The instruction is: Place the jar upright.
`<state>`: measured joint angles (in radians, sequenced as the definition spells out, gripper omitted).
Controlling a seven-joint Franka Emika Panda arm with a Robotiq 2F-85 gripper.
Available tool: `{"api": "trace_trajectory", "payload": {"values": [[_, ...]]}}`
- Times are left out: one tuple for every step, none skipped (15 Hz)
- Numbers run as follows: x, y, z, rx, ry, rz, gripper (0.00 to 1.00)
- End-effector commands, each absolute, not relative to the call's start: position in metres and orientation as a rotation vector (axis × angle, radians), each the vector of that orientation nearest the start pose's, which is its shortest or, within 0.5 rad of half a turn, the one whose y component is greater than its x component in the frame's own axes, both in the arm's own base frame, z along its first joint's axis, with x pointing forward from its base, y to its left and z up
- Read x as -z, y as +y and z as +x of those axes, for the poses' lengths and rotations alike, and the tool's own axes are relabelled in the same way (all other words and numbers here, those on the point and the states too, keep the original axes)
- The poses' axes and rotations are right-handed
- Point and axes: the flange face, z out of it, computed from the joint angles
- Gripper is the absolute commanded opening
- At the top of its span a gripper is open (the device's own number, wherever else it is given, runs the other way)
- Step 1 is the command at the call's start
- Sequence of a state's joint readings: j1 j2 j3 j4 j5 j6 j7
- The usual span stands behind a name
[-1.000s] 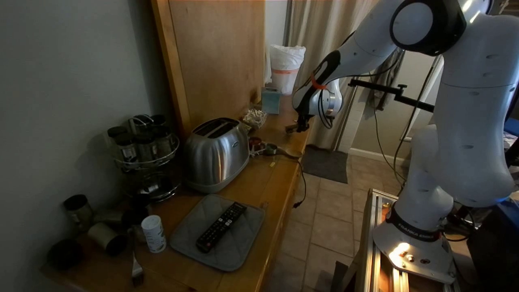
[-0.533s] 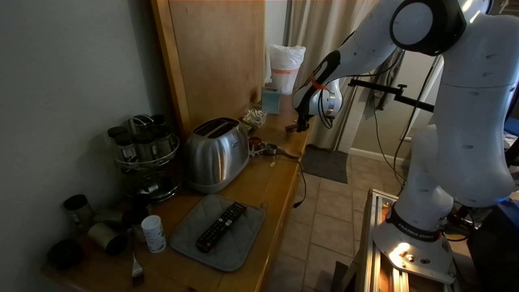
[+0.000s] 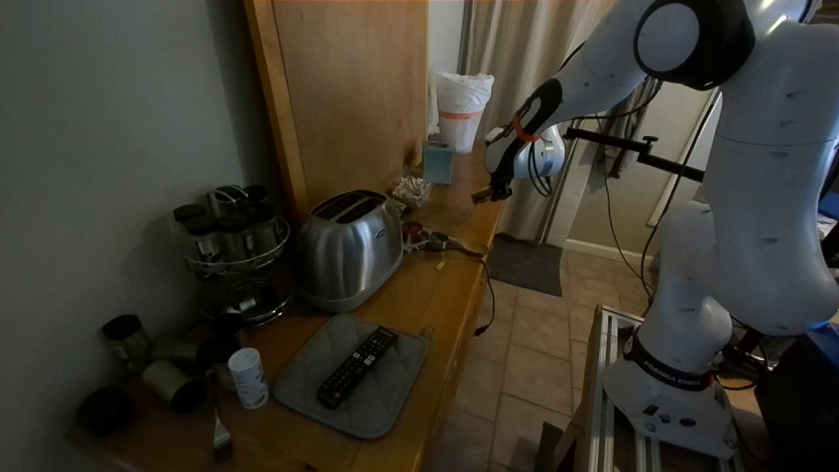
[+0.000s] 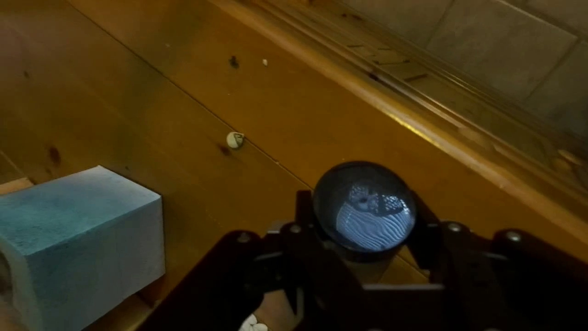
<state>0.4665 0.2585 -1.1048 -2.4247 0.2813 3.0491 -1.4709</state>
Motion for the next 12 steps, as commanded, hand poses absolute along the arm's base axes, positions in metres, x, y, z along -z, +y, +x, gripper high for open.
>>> {"api": "trace_trajectory", "payload": {"values": [[-0.347, -0.333, 0.425, -0.085, 0.985, 2.345, 0.24], [-0.355, -0.33, 0.429, -0.056, 1.017, 2.305, 0.24], [-0.363, -0.326, 0.432, -0.035, 1.053, 2.267, 0.24], [-0.371, -0.32, 0.436, -0.013, 1.085, 2.229, 0.24], [-0.379, -0.313, 0.44, 0.006, 1.12, 2.194, 0.24], [-0.386, -0.305, 0.444, 0.028, 1.15, 2.158, 0.24], [-0.391, -0.297, 0.446, 0.049, 1.178, 2.118, 0.24], [-0.398, -0.287, 0.448, 0.064, 1.208, 2.076, 0.24], [-0.403, -0.278, 0.45, 0.08, 1.237, 2.035, 0.24], [-0.407, -0.27, 0.451, 0.093, 1.27, 1.991, 0.24], [-0.397, -0.281, 0.452, 0.014, 1.219, 2.08, 0.49], [-0.402, -0.273, 0.455, 0.026, 1.236, 2.05, 0.49]]}}
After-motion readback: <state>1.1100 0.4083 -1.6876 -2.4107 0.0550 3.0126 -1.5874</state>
